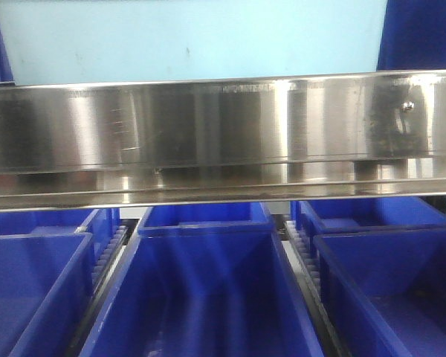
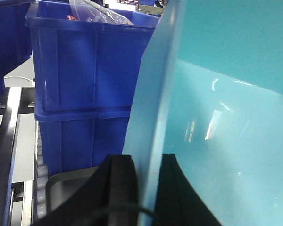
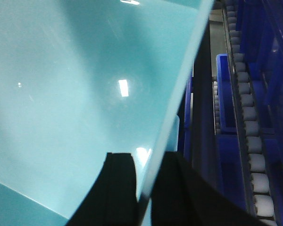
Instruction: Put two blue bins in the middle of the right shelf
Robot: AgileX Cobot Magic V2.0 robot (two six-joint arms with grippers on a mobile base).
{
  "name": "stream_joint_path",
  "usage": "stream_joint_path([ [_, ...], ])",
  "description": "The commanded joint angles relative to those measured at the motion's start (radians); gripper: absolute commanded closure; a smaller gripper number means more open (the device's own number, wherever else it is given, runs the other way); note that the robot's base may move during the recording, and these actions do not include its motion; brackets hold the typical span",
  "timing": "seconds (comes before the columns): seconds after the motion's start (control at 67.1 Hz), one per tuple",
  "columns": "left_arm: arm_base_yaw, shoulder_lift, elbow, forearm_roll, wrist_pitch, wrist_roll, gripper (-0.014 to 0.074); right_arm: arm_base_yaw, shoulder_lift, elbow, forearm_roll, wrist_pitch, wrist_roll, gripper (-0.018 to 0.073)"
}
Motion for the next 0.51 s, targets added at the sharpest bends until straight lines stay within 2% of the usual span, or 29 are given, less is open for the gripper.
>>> stream_joint_path([
  [0.0,0.005,-0.008,-0.015,-0.021,-0.068,-0.020,0.0707,-0.002,-0.012,-0.011,-0.001,-0.018,-0.030,0.0712],
  [0.492,0.005,-0.009,-0.015,-0.023,-0.068,-0.020,0.0707,-0.002,-0.012,-0.011,-0.001,-0.036,-0.030,0.0712],
])
